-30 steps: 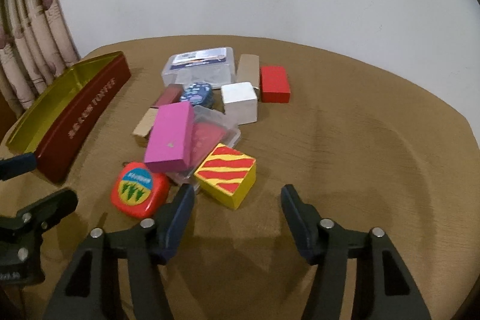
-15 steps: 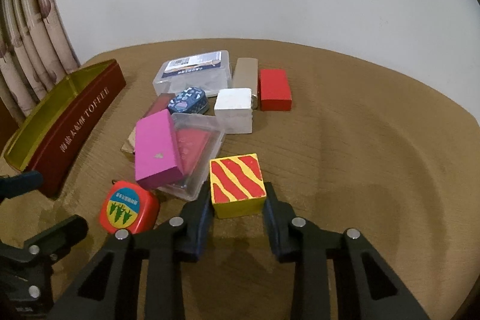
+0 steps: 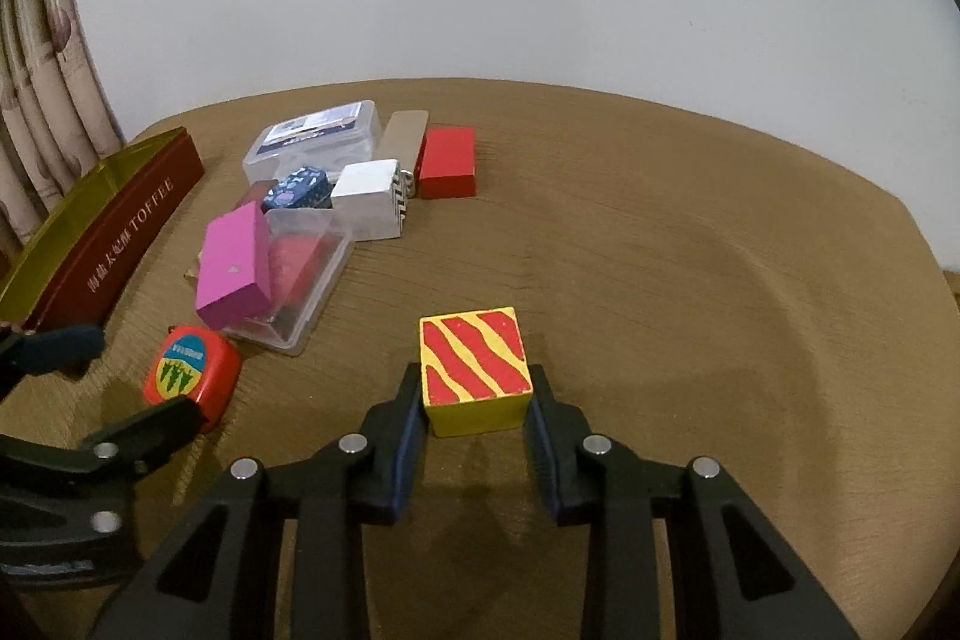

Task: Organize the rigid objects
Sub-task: 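Grasp the red tape measure with the left tool while the right tool grasps the striped cube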

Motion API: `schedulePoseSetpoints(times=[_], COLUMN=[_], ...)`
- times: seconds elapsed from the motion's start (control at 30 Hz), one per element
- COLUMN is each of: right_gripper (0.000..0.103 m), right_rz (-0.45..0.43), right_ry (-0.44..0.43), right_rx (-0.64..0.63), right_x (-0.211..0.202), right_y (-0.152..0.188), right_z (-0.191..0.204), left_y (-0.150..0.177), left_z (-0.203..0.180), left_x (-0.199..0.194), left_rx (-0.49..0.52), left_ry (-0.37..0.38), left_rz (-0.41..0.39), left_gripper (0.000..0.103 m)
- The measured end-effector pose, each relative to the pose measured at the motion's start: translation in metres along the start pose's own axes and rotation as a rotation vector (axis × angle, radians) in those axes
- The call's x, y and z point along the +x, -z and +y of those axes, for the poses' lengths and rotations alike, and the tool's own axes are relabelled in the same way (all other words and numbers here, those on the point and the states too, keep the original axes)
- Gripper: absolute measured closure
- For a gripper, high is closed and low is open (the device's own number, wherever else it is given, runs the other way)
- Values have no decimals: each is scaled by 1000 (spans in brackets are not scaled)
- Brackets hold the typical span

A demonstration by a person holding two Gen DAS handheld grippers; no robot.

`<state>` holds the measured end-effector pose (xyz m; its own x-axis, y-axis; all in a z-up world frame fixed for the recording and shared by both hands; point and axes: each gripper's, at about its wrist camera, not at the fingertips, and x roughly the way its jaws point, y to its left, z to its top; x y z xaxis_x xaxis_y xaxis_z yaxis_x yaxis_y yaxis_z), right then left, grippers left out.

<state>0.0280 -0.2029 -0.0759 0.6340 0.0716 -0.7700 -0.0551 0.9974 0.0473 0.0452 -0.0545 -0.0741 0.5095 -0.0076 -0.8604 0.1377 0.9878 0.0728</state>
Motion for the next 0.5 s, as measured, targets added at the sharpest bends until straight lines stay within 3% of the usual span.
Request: schedulePoseSetpoints(times=[0.1,0.3,0.43,0.5], right_gripper=[71,71,71,71], right_rz=[0,0,4,4], right_ry=[-6,-13,-7,-5], right_rx=[5,13,8,5], right_x=[-1,-3,-2,-1], right_y=[1,2,2,1], right_z=[-1,-2,-1,0], left_y=[-3,-9,-6,-4], left_z=[-4,-4,-3,-5], left_x=[7,22,18,16], left_rx=[7,-17,-22,-5], left_ry=[-8,10,56,53], left_rz=[-3,10,-1,-9], left_gripper=[17,32,52,55])
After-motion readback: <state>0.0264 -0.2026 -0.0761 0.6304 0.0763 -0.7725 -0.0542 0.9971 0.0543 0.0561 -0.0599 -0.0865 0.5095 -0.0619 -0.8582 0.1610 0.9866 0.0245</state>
